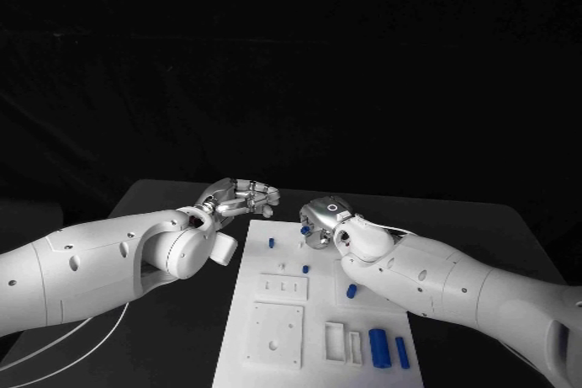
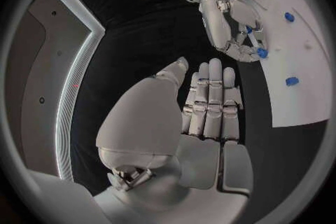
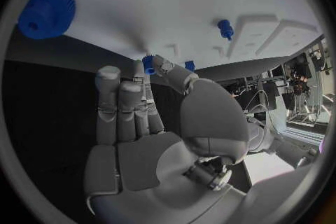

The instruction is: Assemble the parts on the task board

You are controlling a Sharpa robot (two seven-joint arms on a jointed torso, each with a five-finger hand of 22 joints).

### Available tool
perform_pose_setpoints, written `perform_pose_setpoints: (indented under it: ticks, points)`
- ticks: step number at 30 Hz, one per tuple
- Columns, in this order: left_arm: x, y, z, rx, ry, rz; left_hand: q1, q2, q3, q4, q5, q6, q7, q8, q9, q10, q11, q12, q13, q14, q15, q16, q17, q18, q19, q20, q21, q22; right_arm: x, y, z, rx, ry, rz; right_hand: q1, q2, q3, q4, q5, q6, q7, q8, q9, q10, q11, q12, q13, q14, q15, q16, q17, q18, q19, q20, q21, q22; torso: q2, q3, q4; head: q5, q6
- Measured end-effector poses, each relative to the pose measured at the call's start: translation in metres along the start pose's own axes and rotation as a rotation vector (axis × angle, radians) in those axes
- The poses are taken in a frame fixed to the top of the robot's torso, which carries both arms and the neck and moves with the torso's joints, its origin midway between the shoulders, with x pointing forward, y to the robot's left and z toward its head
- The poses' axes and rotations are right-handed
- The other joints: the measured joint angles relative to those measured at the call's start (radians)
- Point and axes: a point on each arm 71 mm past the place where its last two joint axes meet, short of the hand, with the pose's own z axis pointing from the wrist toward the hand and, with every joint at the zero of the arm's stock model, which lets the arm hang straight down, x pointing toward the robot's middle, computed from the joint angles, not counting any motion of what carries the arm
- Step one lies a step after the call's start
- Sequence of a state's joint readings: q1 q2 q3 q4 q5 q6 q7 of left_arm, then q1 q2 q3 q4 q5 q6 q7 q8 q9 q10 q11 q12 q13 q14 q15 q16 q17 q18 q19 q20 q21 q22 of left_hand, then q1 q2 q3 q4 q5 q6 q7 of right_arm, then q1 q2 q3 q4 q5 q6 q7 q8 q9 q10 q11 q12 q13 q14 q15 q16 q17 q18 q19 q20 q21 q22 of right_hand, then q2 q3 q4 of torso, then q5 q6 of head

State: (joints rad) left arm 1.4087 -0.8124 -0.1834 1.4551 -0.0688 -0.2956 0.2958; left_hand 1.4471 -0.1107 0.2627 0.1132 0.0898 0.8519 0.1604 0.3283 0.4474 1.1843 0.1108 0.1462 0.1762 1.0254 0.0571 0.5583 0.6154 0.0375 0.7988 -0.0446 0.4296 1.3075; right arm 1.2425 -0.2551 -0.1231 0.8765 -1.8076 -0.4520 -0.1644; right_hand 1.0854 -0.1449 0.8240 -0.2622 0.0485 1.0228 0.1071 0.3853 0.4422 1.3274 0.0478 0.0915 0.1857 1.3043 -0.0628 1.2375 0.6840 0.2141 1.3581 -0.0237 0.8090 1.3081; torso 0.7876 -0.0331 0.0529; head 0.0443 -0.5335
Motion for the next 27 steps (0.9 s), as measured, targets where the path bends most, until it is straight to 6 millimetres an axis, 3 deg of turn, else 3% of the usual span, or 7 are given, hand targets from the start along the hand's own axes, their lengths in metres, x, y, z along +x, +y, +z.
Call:
perform_pose_setpoints:
  ticks: [22, 24, 27]
  points:
    - [0.0028, -0.004, 0.0025, 0.007, 0.007, 0.006, 0.0, 0.0, 0.002, -0.002, 0.0, 0.0, 0.0, -0.004, 0.0, 0.0, 0.0, -0.004, 0.0, 0.0, 0.0, 0.0, -0.001, 0.0, 0.0, 0.0, 0.0, 0.0, 0.0001, 0.0015, 0.0019, 0.005, 0.005, 0.004, 0.0, 0.0, 0.0, 0.0, 0.0, -0.003, 0.001, 0.003, -0.001, -0.002, -0.002, -0.008, 0.004, 0.0, 0.0, 0.001, -0.003, 0.0, 0.003, -0.003, 0.004, 0.0, 0.001, -0.0018, -0.0018, 0.002, 0.0]
    - [0.0029, -0.0046, 0.0027, 0.008, 0.007, 0.007, 0.0, 0.0, 0.002, -0.002, 0.0, 0.0, 0.0, -0.004, 0.0, 0.0, 0.0, -0.004, 0.0, 0.0, 0.0, 0.0, -0.001, 0.0, 0.0, 0.0, 0.0, 0.0, 0.0001, 0.0016, 0.002, 0.007, 0.005, 0.009, 0.004, -0.006, -0.002, -0.001, 0.0, -0.003, 0.004, 0.003, -0.001, -0.002, -0.001, -0.012, 0.003, 0.0, 0.0, 0.001, -0.005, 0.0, 0.003, -0.004, 0.004, 0.0, 0.001, -0.0017, -0.0027, 0.003, 0.0]
    - [0.0031, -0.0052, 0.0027, 0.009, 0.008, 0.007, 0.0, 0.0, 0.002, -0.002, 0.0, 0.0, 0.0, -0.004, 0.0, 0.0, 0.0, -0.004, 0.0, 0.0, 0.0, 0.0, -0.001, 0.0, 0.0, 0.0, 0.0, 0.0, 0.0006, 0.0007, 0.0019, 0.011, 0.006, 0.016, -0.019, -0.03, -0.03, 0.004, 0.006, -0.04, 0.024, -0.021, -0.005, -0.038, 0.013, -0.027, -0.006, -0.008, 0.009, 0.001, -0.012, 0.0, -0.001, -0.007, 0.004, 0.0, 0.001, -0.0017, -0.0033, 0.004, 0.0]
